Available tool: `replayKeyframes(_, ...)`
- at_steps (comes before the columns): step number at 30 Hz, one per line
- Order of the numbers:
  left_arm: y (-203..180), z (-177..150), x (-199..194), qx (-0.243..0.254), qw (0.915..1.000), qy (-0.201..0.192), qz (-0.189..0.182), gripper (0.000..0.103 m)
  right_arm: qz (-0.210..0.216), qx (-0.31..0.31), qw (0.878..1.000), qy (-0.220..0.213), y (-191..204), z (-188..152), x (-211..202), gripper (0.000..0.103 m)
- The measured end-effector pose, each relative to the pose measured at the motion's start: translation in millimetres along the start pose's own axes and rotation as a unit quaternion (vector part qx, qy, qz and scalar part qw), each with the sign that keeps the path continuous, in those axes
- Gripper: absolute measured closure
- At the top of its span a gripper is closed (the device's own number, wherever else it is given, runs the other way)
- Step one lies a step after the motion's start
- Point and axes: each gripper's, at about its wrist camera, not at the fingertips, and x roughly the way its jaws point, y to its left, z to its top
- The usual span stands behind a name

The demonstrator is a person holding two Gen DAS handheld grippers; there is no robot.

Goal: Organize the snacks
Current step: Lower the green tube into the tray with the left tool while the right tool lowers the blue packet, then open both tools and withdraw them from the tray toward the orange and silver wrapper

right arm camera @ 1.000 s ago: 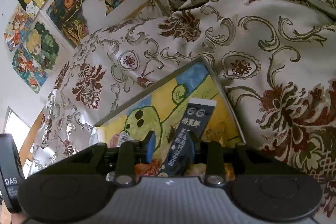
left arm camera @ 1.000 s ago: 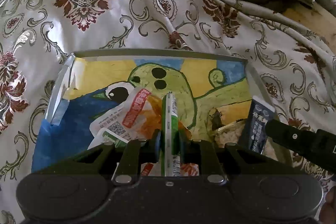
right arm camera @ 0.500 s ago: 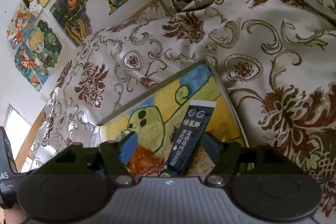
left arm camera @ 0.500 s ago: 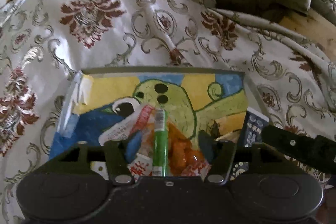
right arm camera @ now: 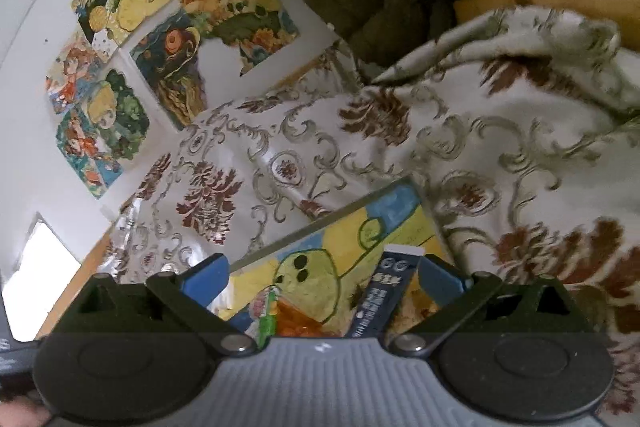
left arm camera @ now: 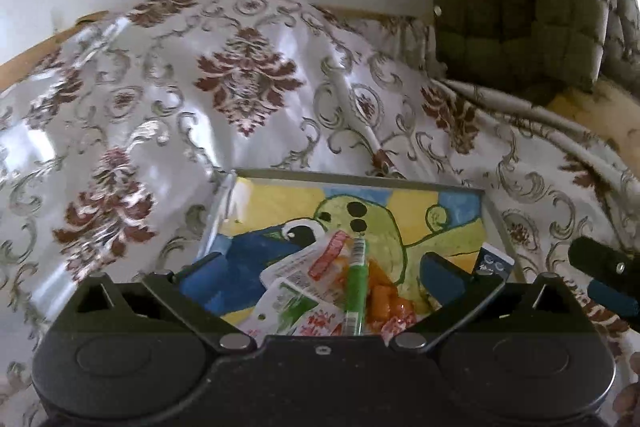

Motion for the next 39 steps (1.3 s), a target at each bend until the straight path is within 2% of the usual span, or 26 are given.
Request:
replayKeyframes(7, 16.7, -21.4, -60.5, -0.051, 0.9983, -0.027, -0.004, 0.001, -0.01, -0.091, 0.995, -0.027, 23.5, -7.4, -43.0, 0.0)
replayKeyframes(11, 25.5, -37.6, -92.0, -0.059, 0.9973, -0.044, -0.008, 0.001, -0.007, -0.099, 0.995, -0.031, 28.8, -17.4, -65.6, 0.0)
replayKeyframes(16, 35.9, -62.9, -130.2, -0.044, 0.9963, -0.073, 0.004, 0.001, -0.017, -0.129, 0.991, -0.011, 37.4, -41.0, -88.3, 0.0)
replayKeyframes(22, 47.5, -98.2, -166.3, -0.009, 0.9968, -0.079, 0.011, 0.001, -0.025, -0.177, 0.983, 0.032, 59.1, -77.1, -111.3, 0.0)
replayKeyframes(28, 58.4, -140.5, -193.1, 0.031, 0.9941, -0.103, 0.017, 0.001, -0.044, -0.206, 0.977, 0.034, 68.9, -103.5, -136.8, 0.0)
replayKeyframes(33, 62.5, -166.6, -198.9, 0.038, 0.9957, -0.084, 0.009, 0.001, -0.058, -0.185, 0.98, 0.05, 64.8, -114.7, -146.8, 0.0)
replayKeyframes(39, 55.1, -181.9, -189.9, 0.068, 0.9972, -0.031, -0.004, 0.001, -0.074, -0.184, 0.976, 0.088, 58.6, -128.1, -148.9, 0.0)
